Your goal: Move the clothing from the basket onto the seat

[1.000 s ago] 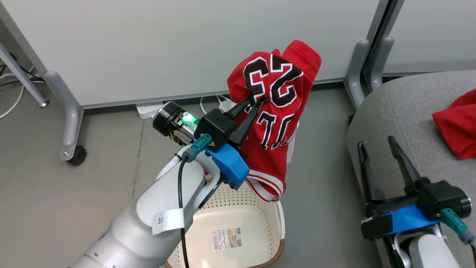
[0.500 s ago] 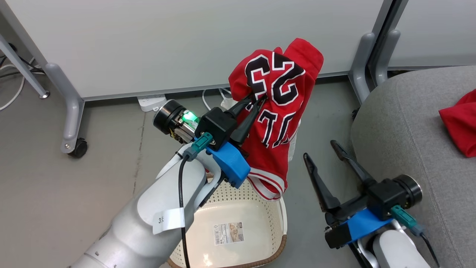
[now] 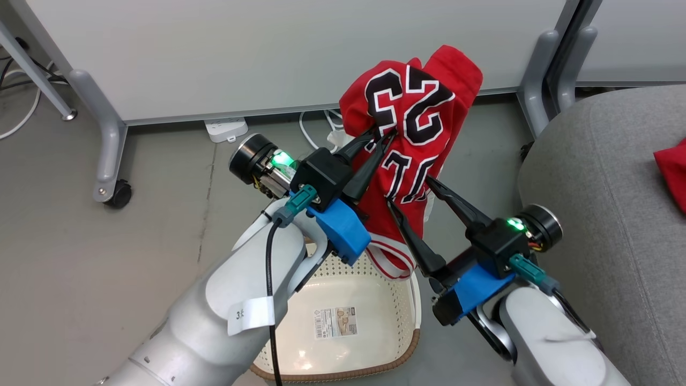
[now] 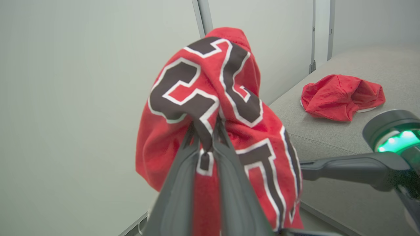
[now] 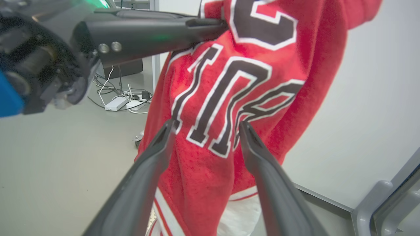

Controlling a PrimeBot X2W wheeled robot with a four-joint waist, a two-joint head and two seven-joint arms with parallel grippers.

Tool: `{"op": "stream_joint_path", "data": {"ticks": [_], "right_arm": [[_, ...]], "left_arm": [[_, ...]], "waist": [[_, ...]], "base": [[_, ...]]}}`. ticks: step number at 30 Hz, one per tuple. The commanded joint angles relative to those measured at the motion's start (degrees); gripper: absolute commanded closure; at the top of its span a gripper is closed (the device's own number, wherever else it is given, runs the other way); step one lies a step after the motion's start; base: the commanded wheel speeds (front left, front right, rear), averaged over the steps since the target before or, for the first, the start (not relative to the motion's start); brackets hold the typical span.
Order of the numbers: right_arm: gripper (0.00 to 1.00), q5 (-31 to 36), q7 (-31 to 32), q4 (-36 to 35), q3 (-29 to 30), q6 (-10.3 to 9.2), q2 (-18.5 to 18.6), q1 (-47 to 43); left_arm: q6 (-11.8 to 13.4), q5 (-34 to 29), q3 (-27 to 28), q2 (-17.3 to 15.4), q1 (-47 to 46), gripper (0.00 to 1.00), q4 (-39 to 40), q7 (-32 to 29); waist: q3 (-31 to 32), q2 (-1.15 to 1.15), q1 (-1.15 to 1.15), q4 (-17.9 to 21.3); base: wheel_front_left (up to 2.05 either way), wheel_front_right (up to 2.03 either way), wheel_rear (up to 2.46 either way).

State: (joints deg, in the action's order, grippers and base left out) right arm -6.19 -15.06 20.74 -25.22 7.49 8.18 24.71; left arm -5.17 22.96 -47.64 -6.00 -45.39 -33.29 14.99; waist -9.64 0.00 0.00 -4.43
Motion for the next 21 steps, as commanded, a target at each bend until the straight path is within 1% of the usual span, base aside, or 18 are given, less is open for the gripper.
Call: {"op": "stream_joint_path", "data": {"ticks": [1, 10, 11, 12, 13, 21], "right_arm": [[0.0, -0.22, -0.17, 1.33, -0.89, 0.01, -0.37, 2.43], [0.0, -0.16, -0.17, 5.43, -0.82, 0.01, -2.56, 7.02], [0.08, -0.3, -0.17, 5.87, -0.47, 0.01, -2.86, 7.2], [0.67, -0.32, -0.17, 6.24, -0.17, 0.01, -3.11, 7.47], [1.0, -0.27, -0.17, 6.71, 0.0, 0.01, -3.35, 7.64], [1.0, -0.48, -0.17, 7.58, 0.33, 0.01, -4.13, 8.06]], "left_arm": [[-0.29, -0.41, 0.22, 0.24, -0.97, 1.0, 0.2, 0.29], [-0.61, -0.89, 0.45, 1.05, -1.6, 1.0, 0.15, 0.29], [-0.69, -0.96, 0.47, 1.12, -1.65, 1.0, 0.12, 0.29], [-0.73, -1.07, 0.51, 1.18, -1.64, 1.0, 0.13, 0.29], [-0.68, -1.14, 0.56, 1.25, -1.63, 1.0, 0.1, 0.29], [-0.99, -1.57, 1.13, 1.57, -1.4, 1.0, -0.36, 0.29]], "waist": [[-0.64, 0.0, 0.0, -0.29], [-1.78, 0.0, 0.0, -0.85], [-1.87, 0.0, 0.0, -0.89], [-1.93, 0.0, 0.0, -0.93], [-1.97, 0.0, 0.0, -0.96], [-1.83, 0.0, 0.0, -0.94]], "base": [[0.0, 0.0, 0.0], [0.0, 0.0, 0.0], [0.0, 0.0, 0.0], [0.0, 0.0, 0.0], [0.0, 0.0, 0.0], [0.0, 0.0, 0.0]]}}
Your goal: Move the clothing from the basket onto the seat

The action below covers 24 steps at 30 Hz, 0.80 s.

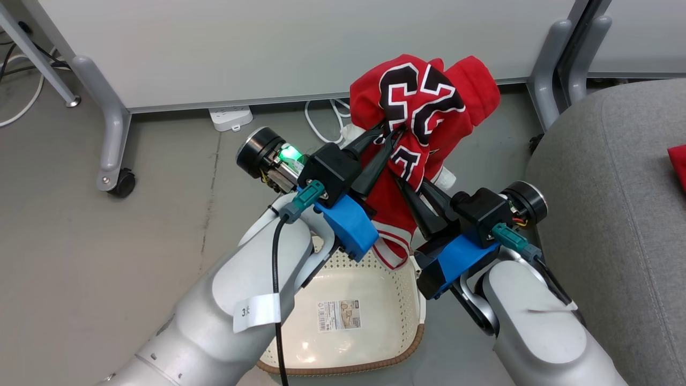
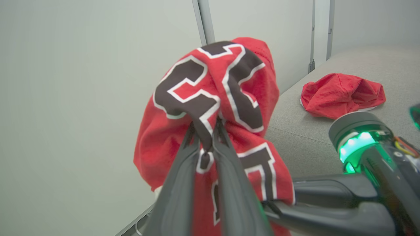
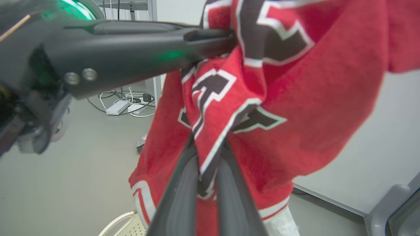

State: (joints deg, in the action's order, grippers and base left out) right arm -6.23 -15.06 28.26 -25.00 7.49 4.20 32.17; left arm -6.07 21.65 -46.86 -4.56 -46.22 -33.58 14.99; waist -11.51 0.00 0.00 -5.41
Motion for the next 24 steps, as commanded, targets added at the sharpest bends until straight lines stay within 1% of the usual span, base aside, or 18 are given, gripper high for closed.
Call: {"op": "stream_joint_path", "data": {"ticks": [1, 18, 19, 20, 24], "right_arm": [[1.0, -0.48, -0.17, 0.07, 0.1, 0.01, -0.15, 0.5], [1.0, -0.56, -0.17, 0.16, -0.14, 0.01, 0.51, 0.65], [1.0, -0.59, -0.17, 0.14, -0.17, 0.01, 0.53, 0.66], [1.0, -0.62, -0.17, 0.12, -0.18, 0.01, 0.56, 0.67], [1.0, -0.62, -0.17, -0.01, -0.08, 0.01, 0.55, 0.49]], "left_arm": [[-0.11, -0.33, 0.47, 0.16, -0.48, 1.0, -0.11, 0.29], [-0.64, -1.22, 1.48, 0.48, 0.03, 1.0, -0.45, 0.29], [-0.67, -1.21, 1.54, 0.5, 0.04, 0.64, -0.52, 0.29], [-0.7, -1.2, 1.65, 0.53, 0.05, 0.0, -0.52, 0.29], [-0.71, -1.46, 2.1, 0.63, 0.21, 0.0, -0.31, 0.29]], "waist": [[0.08, 0.0, 0.0, 0.07], [0.0, 0.0, 0.0, 0.32], [0.0, 0.0, 0.0, 0.31], [0.0, 0.0, 0.0, 0.29], [-0.08, 0.0, 0.0, 0.37]], "base": [[0.0, 0.0, 0.0], [0.0, 0.0, 0.0], [0.0, 0.0, 0.0], [0.0, 0.0, 0.0], [0.0, 0.0, 0.0]]}}
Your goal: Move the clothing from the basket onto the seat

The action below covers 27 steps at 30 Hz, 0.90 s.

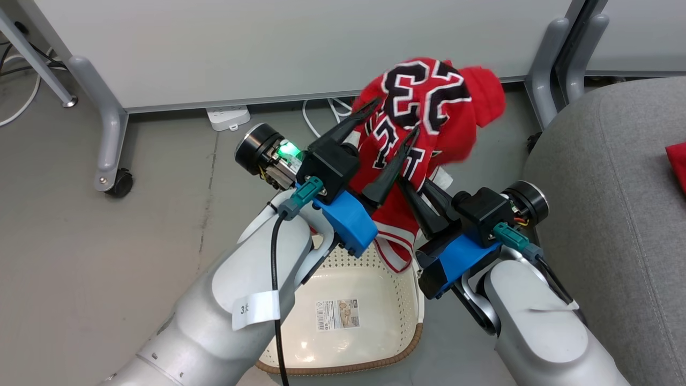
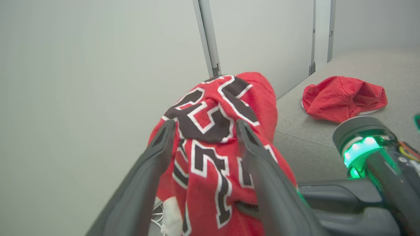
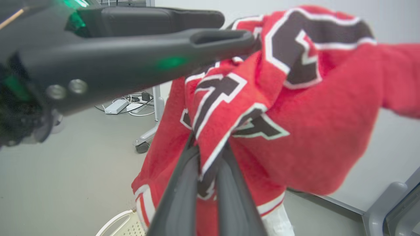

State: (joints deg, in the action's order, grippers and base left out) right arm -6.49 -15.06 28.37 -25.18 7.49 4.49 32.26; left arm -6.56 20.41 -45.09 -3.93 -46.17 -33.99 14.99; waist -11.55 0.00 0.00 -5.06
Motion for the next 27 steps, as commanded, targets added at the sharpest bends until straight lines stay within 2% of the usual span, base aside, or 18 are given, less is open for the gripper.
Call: {"op": "stream_joint_path", "data": {"ticks": [1, 15, 27], "right_arm": [[1.0, -0.36, -0.18, -0.17, 0.14, 0.01, 0.25, 0.35], [1.0, -0.23, -0.18, -0.79, 2.56, 0.01, 0.05, -0.37], [1.0, 0.66, -0.18, -3.56, 10.68, 0.01, 0.3, -0.8]], "left_arm": [[-0.22, -0.26, 0.47, -0.01, 0.18, 0.0, 0.16, 0.29], [-0.32, -1.9, 1.53, -0.32, 0.06, 0.0, 0.46, 0.29], [-0.45, -2.92, 0.83, -0.5, -0.01, 0.0, 1.93, 0.29]], "waist": [[-0.11, 0.0, 0.0, 0.06], [-1.78, 0.0, 0.0, 1.96], [-4.93, 0.0, 0.0, 7.14]], "base": [[0.0, 0.0, 0.0], [0.0, 0.0, 0.0], [0.0, 0.0, 0.0]]}}
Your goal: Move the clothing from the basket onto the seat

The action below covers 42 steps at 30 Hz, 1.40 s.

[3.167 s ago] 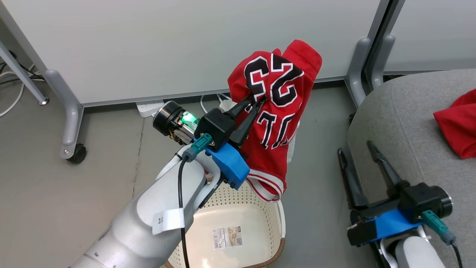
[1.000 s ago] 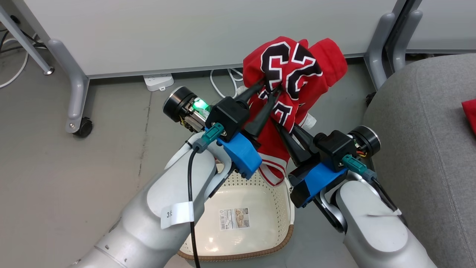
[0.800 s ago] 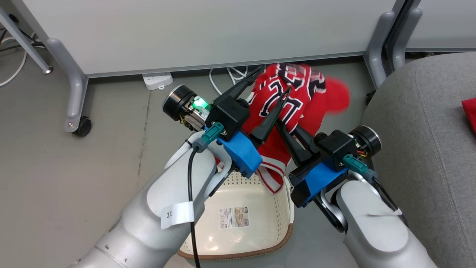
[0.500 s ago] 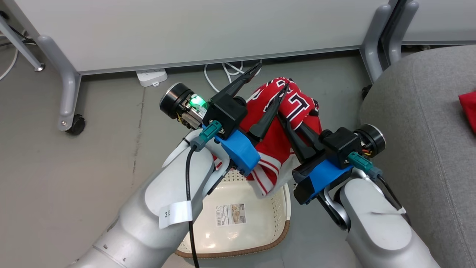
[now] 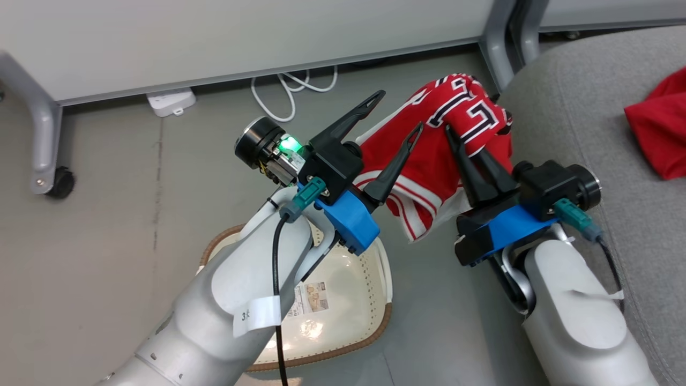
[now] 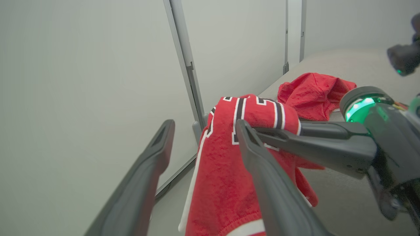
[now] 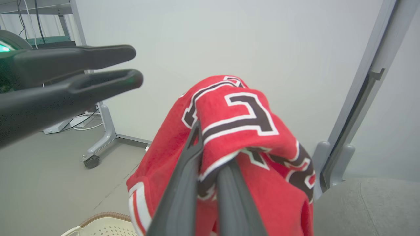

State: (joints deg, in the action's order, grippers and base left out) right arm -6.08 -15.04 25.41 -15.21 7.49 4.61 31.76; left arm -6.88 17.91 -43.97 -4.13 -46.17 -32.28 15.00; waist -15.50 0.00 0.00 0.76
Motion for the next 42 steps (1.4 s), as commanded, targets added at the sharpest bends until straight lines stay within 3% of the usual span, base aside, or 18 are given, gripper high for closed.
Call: {"op": "stream_joint_path", "data": {"ticks": [1, 25, 42], "right_arm": [[1.0, 0.4, -0.2, -0.92, 1.49, 0.01, 0.28, -0.31], [1.0, 1.61, -0.21, -10.64, 20.98, 0.01, 0.05, -6.99], [1.0, 1.54, -0.21, -12.79, 24.12, 0.01, -1.06, -11.0]], "left_arm": [[-0.13, -0.47, -0.44, -0.29, -0.07, 0.0, 0.45, 0.28], [-0.69, -1.68, -8.15, -1.18, 0.82, 0.0, 3.67, 0.08], [-0.73, -0.48, -12.1, -1.75, 1.09, 0.0, 4.24, -0.3]], "waist": [[-1.29, 0.0, 0.0, 1.87], [-6.93, 0.0, 0.0, 13.6], [-8.7, 0.0, 0.0, 15.61]], "base": [[0.0, 0.0, 0.0], [0.0, 0.0, 0.0], [0.0, 0.0, 0.0]]}}
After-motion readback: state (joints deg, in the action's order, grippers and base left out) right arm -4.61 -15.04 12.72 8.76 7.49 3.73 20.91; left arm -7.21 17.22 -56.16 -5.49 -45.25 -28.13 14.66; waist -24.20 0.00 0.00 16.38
